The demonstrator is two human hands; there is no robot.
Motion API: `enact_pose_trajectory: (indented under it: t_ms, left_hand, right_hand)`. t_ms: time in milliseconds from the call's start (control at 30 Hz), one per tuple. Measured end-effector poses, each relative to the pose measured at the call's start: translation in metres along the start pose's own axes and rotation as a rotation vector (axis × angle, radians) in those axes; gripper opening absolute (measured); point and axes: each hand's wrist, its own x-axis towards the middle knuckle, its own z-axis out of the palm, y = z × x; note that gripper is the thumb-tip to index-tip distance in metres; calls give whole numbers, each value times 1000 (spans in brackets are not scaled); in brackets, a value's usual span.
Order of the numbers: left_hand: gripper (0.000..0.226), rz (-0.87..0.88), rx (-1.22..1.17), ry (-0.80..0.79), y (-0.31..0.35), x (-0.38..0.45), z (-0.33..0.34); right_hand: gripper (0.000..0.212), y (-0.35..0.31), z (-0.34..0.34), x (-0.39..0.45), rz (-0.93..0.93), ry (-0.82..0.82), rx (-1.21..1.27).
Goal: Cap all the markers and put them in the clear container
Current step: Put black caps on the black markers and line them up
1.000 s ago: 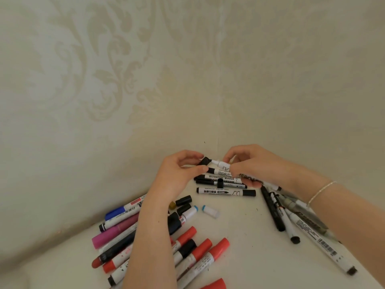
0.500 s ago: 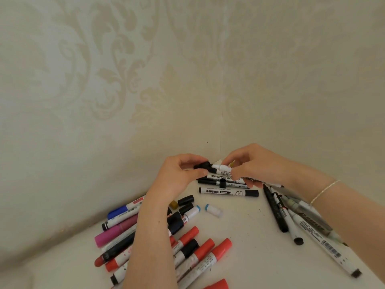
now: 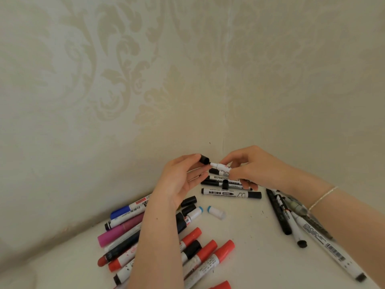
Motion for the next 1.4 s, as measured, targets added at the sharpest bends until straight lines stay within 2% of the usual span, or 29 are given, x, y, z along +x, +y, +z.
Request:
enact_pose_trajectory:
  t_ms: [200, 267, 433, 600, 733, 900, 967, 1033, 1100, 1267, 1400]
  left_hand:
    - [15, 18, 85, 0, 0, -1, -2]
    - [20, 21, 109, -6, 1, -2, -3]
    - [17, 7, 141, -63, 2, -6, 0]
    - [15, 23, 91, -98, 3, -6, -4]
    - [17, 0, 66, -117, 0, -6, -6]
    - [23, -80, 183, -124, -5, -6, -16]
    - [24, -89, 399, -24, -6, -6, -23]
    - [16, -65, 874, 103, -5, -5, -33]
    - [9, -99, 1159, 109, -3, -5, -39]
    - [26, -161, 1342, 82, -6, -1, -29]
    - [26, -161, 1412, 108, -14, 4, -28]
  right_hand:
    - [27, 3, 4, 4, 13, 28, -72]
    - [29, 4, 5, 5, -8, 38, -97]
    - [29, 1, 8, 4, -86, 74, -189]
    - [20, 0, 10, 5, -131, 111, -148]
    - [24, 0, 11, 5, -97, 93, -81]
    - [26, 7, 17, 9, -7, 16, -29]
    - [26, 13, 18, 10, 29, -15, -53]
    - [28, 19, 20, 9, 82, -52, -103]
    - [31, 26, 23, 9, 129, -94, -156]
    - [39, 38, 30, 10, 248, -222, -304]
    - [47, 39, 29, 9, 289, -268, -344]
